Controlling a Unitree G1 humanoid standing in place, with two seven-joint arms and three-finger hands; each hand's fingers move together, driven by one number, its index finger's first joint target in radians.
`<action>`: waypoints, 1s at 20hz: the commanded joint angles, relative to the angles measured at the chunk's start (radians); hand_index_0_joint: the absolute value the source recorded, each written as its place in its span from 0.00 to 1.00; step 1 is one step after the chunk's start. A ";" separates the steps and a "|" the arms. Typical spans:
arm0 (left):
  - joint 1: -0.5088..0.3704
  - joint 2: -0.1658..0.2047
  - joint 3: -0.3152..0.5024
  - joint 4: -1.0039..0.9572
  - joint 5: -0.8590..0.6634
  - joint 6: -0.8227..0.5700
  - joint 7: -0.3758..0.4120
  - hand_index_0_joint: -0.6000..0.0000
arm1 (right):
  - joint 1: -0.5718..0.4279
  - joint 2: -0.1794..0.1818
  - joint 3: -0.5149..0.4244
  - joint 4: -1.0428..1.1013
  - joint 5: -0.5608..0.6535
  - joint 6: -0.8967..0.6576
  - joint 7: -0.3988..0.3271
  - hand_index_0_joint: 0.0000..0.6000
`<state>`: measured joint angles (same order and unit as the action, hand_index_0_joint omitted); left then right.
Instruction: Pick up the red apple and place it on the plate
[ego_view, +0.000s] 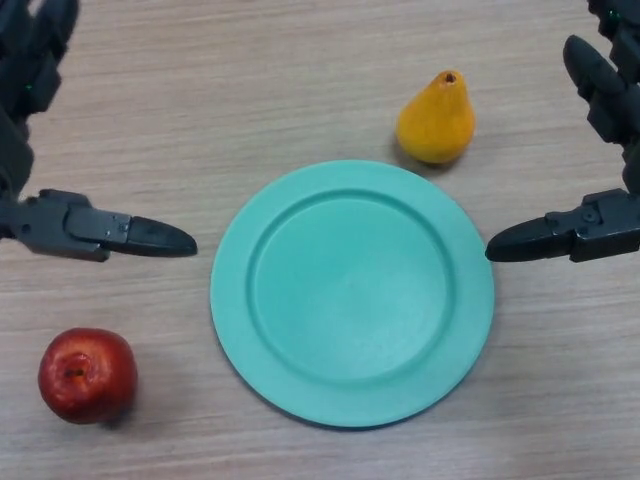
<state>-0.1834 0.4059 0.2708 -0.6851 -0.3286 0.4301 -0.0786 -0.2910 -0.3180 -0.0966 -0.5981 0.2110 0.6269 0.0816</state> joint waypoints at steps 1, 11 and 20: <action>0.025 0.024 0.141 -0.095 0.001 -0.023 0.005 1.00 | -0.047 -0.018 -0.036 -0.055 -0.008 -0.139 -0.015 0.00; 0.492 -0.212 0.200 -0.060 0.232 -0.528 -0.164 1.00 | -0.114 0.094 0.137 0.043 -0.142 -0.173 -0.006 0.00; 0.417 -0.187 0.268 0.635 0.289 -0.968 -0.227 1.00 | -0.080 0.128 0.173 -0.027 -0.055 -0.165 -0.026 0.00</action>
<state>0.2327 0.1656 0.4849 -0.0036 -0.0188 -0.4103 -0.3016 -0.3382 -0.1882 0.1217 -0.5661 0.1388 0.5685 0.0630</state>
